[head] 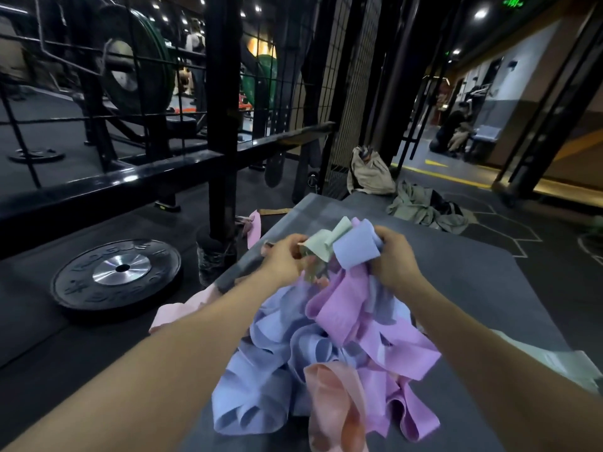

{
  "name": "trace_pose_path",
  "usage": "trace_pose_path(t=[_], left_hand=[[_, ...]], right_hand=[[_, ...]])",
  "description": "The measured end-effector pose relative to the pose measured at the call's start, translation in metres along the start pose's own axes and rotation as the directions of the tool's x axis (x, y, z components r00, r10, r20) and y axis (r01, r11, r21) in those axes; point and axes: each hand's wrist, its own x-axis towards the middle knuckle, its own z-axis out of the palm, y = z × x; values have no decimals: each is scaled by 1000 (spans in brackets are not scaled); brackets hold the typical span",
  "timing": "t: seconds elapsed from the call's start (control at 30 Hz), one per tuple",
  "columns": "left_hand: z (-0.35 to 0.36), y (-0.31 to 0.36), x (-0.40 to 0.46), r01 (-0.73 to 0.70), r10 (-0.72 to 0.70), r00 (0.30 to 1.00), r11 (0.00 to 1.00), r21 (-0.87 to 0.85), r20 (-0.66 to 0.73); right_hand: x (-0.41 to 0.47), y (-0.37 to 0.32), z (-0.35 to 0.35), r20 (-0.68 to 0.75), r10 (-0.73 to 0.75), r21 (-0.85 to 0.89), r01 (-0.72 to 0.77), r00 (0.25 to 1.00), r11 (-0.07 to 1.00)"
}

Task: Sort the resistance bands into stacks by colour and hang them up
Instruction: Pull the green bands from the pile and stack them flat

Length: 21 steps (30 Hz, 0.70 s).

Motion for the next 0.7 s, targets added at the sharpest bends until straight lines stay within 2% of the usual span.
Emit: trace_pose_path(t=[0.1, 0.13, 0.17, 0.23, 0.3, 0.37, 0.43, 0.5, 0.6, 0.7], left_hand=[[-11, 21, 8, -19, 7, 988, 997, -78, -151], [-18, 28, 10, -4, -17, 980, 994, -109, -198], [-26, 34, 13, 8, -41, 973, 990, -144, -227], [-41, 43, 15, 13, -55, 964, 987, -161, -259], [-51, 48, 12, 5, -33, 967, 994, -112, -253], [-57, 54, 5, -14, -3, 967, 998, -64, -256], [-63, 62, 1, -10, -7, 953, 998, -55, -304], [-68, 72, 0, 7, -42, 937, 995, -104, -346], [-68, 95, -2, -1, -76, 934, 977, -215, -350], [-59, 117, -8, -21, -68, 945, 964, -265, -320]], right_hand=[[1, -4, 1, -58, -20, 18, 21, 998, 1000], [0, -3, 3, -69, -50, -13, 49, 996, 999], [-1, 0, 5, -47, -95, -120, 89, 994, 989], [-6, 6, 15, 105, -106, -326, 135, 989, 936], [-13, 11, 24, 293, 18, -542, 150, 956, 827], [-19, 10, 28, 376, 112, -649, 175, 920, 740], [-23, 4, 22, 412, 137, -648, 184, 901, 739], [-21, -7, 17, 391, 70, -594, 194, 918, 781], [-21, -36, 17, 304, -37, -271, 124, 952, 955], [-24, -59, 19, 294, -59, -64, 81, 954, 995]])
